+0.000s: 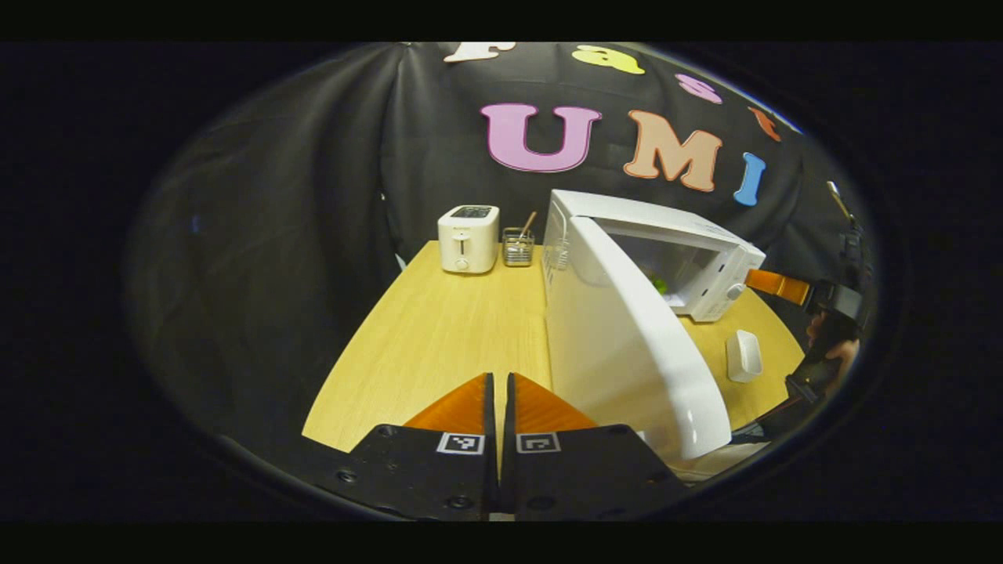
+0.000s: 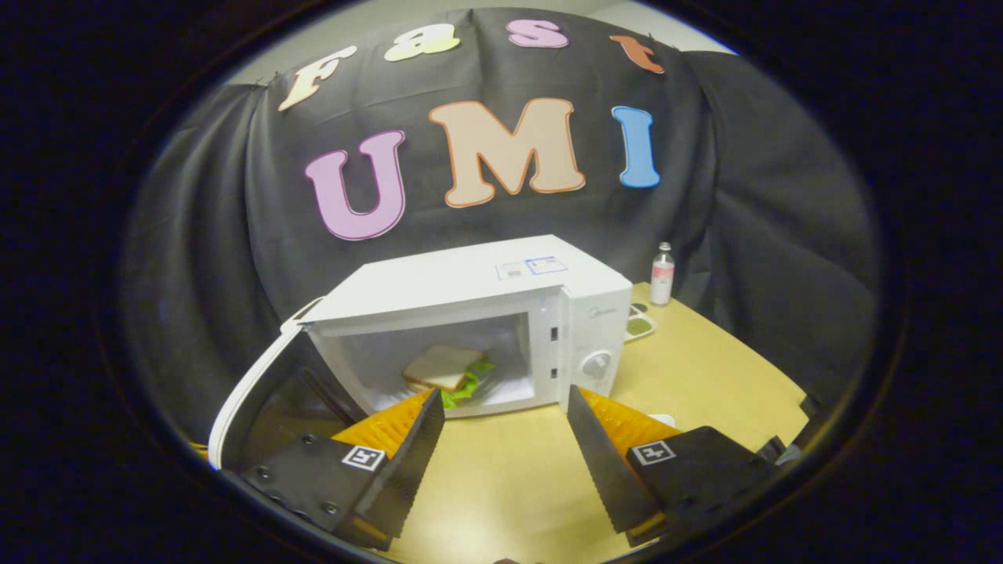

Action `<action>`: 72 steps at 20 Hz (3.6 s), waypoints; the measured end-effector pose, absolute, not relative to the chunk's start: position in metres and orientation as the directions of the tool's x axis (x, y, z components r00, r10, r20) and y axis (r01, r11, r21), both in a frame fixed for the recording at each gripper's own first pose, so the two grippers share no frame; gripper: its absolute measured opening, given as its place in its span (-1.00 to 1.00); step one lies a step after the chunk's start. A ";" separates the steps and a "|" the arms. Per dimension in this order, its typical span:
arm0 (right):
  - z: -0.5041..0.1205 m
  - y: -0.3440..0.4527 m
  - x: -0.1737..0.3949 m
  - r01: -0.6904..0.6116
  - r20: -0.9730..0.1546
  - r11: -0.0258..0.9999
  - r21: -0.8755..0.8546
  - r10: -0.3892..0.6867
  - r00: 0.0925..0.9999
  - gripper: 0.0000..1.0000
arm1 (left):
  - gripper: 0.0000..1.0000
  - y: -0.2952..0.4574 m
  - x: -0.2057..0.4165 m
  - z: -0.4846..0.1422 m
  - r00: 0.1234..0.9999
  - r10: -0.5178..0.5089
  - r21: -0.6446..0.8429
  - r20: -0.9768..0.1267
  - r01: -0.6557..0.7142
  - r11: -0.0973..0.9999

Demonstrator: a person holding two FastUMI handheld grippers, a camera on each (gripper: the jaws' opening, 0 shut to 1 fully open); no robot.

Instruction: Open the microwave oven with the left hand, put the food in, and close the microwave oven.

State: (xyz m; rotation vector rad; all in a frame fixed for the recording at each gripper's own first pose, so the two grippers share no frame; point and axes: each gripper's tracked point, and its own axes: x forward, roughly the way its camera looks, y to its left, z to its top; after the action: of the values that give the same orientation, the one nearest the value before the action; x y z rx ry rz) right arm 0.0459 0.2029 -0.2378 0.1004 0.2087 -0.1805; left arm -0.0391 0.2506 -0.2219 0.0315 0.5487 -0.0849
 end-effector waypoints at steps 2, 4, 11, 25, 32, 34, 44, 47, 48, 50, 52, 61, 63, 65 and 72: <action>-0.238 0.187 0.030 0.229 -0.221 0.970 0.085 -0.206 0.953 0.95 | -1.00 0.245 -0.037 -0.221 0.852 -0.088 0.015 -0.516 0.112 0.994; -0.239 0.170 0.019 0.272 -0.227 0.958 0.095 -0.245 0.943 0.95 | -0.99 0.236 -0.038 -0.220 0.850 -0.113 0.013 -0.515 0.139 0.990; -0.236 0.126 -0.003 0.354 -0.222 0.928 0.116 -0.323 0.920 0.95 | -0.95 0.202 -0.033 -0.218 0.841 -0.179 0.039 -0.511 0.230 0.972; -0.222 0.028 -0.018 0.372 -0.230 0.923 0.097 -0.343 0.911 0.83 | -0.98 0.085 -0.016 -0.203 0.844 -0.211 0.026 -0.493 0.256 0.966; -0.227 -0.017 -0.025 0.360 -0.264 0.925 0.123 -0.319 0.910 0.83 | -0.99 0.022 0.007 -0.198 0.868 -0.212 -0.001 -0.449 0.237 0.972; -0.228 -0.027 -0.025 0.348 -0.272 0.928 0.136 -0.303 0.913 0.83 | -0.99 0.006 0.013 -0.200 0.871 -0.220 -0.029 -0.439 0.231 0.973; -0.233 -0.070 -0.011 0.285 -0.295 0.944 0.165 -0.228 0.928 0.95 | -0.99 -0.053 0.051 -0.208 0.887 -0.191 -0.076 -0.421 0.175 0.982; -0.230 -0.082 -0.007 0.276 -0.293 0.944 0.182 -0.216 0.931 0.95 | -1.00 -0.069 0.059 -0.205 0.895 -0.188 -0.091 -0.404 0.165 0.982; -0.230 -0.083 -0.006 0.269 -0.298 0.944 0.193 -0.205 0.932 0.83 | -0.99 -0.074 0.062 -0.205 0.895 -0.189 -0.105 -0.403 0.160 0.981; -0.232 -0.081 -0.005 0.250 -0.306 0.946 0.207 -0.180 0.935 0.83 | -0.99 -0.085 0.069 -0.205 0.893 -0.200 -0.134 -0.403 0.159 0.978; -0.236 -0.078 -0.003 0.230 -0.317 0.953 0.199 -0.160 0.935 0.95 | -0.99 -0.089 0.077 -0.205 0.893 -0.200 -0.126 -0.404 0.163 0.979; -0.232 -0.095 -0.007 0.244 -0.309 0.951 0.189 -0.178 0.934 0.95 | -0.99 -0.100 0.106 -0.214 0.890 -0.187 -0.092 -0.416 0.163 0.982; -0.232 -0.097 -0.003 0.247 -0.310 0.951 0.189 -0.181 0.933 0.95 | -0.98 -0.104 0.116 -0.215 0.895 -0.185 -0.093 -0.406 0.161 0.982; -0.230 -0.098 -0.003 0.244 -0.311 0.952 0.183 -0.180 0.933 0.95 | -1.00 -0.106 0.121 -0.216 0.897 -0.181 -0.093 -0.403 0.157 0.983; -0.224 -0.106 -0.001 0.239 -0.328 0.957 0.165 -0.175 0.928 0.96 | -0.99 -0.105 0.135 -0.216 0.907 -0.149 -0.065 -0.393 0.135 0.989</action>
State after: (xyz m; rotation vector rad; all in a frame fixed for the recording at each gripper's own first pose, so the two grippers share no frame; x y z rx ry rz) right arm -0.0009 -0.1065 -0.2244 0.2047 0.3163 -0.2132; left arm 0.1348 -0.1047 -0.2163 -0.0362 0.4086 -0.1468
